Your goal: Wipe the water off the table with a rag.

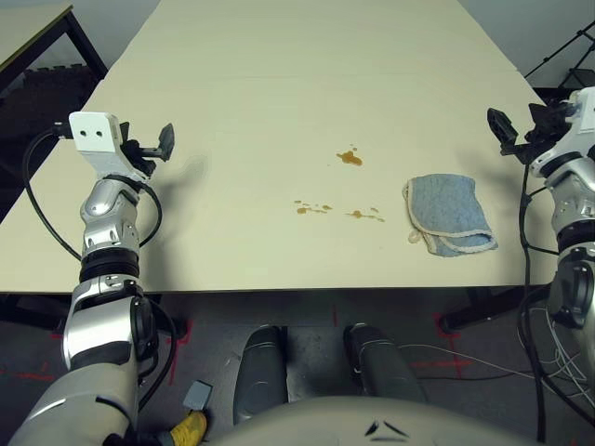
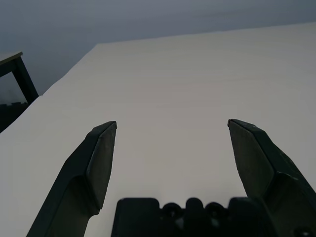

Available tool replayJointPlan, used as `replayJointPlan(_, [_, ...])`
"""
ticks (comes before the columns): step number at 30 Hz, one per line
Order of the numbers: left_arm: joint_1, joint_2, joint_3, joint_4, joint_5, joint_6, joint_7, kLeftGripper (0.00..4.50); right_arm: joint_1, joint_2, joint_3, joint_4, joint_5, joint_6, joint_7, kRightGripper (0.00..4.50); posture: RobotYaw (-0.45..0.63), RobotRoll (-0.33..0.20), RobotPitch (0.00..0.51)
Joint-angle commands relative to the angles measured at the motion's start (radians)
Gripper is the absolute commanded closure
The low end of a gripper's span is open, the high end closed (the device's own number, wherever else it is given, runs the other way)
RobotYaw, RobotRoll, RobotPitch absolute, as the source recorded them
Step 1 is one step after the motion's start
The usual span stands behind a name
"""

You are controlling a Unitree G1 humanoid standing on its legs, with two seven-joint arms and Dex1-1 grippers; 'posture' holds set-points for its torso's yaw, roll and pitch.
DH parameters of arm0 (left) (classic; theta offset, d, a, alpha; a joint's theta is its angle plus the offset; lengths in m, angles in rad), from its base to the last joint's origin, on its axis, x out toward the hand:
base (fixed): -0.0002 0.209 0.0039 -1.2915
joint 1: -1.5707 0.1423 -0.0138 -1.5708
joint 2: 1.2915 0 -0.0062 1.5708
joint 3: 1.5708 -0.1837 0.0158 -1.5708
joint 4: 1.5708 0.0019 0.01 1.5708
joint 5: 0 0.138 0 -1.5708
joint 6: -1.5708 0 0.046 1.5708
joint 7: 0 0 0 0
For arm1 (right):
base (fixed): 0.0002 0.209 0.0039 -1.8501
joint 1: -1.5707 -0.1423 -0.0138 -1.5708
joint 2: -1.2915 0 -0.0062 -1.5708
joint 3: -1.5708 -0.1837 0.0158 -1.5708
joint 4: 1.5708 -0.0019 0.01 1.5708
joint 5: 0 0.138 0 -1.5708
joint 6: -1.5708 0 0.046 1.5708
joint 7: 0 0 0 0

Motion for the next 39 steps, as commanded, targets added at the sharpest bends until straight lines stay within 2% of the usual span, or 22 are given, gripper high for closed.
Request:
replayJointPlan(1, [-0.013, 0.000, -0.019, 0.028, 0.016, -0.002, -0.021, 0.00, 0.019, -0.018, -0.014, -0.001, 0.010, -0.008, 0.002, 0.05, -0.15, 0.000, 0.125])
replayJointPlan(7, [-0.041, -0.010, -0.038, 0.045, 0.012, -0.002, -0.064, 0.00, 0.042, -0.026, -0.022, -0.021, 0.019, -0.008, 0.004, 0.05, -0.18, 0.000, 0.129])
replayJointPlan(11, [-0.048, -0.019, -0.057, 0.026, -0.012, 0.029, -0.174, 0.00, 0.057, -0.034, -0.024, -0.034, 0.025, -0.007, 0.004, 0.05, -0.19, 0.000, 0.131])
replayJointPlan(17, [0.009, -0.022, -0.110, -0.112, -0.078, 0.153, -0.439, 0.00, 0.075, -0.044, -0.026, -0.045, 0.032, -0.004, 0.001, 0.05, -0.20, 0.000, 0.138])
replayJointPlan(22, [0.095, -0.003, -0.165, -0.326, -0.168, 0.319, -0.673, 0.00, 0.090, -0.053, -0.027, -0.053, 0.035, -0.001, 0.001, 0.05, -0.21, 0.000, 0.146])
replayJointPlan(29, [0.174, 0.060, -0.240, -0.499, -0.207, 0.471, -0.857, 0.00, 0.100, -0.061, -0.028, -0.070, 0.040, 0.025, 0.011, 0.05, -0.21, 0.000, 0.150])
replayJointPlan(33, [0.180, 0.070, -0.252, -0.516, -0.197, 0.478, -0.883, 0.00, 0.106, -0.099, -0.023, -0.112, 0.061, 0.141, 0.084, 0.05, -0.22, 0.000, 0.149])
replayJointPlan(39, [0.192, 0.074, -0.255, -0.527, -0.191, 0.469, -0.895, 0.00, 0.199, -0.222, 0.079, -0.381, 0.098, 0.594, 0.350, 0.05, -0.22, 0.000, 0.147])
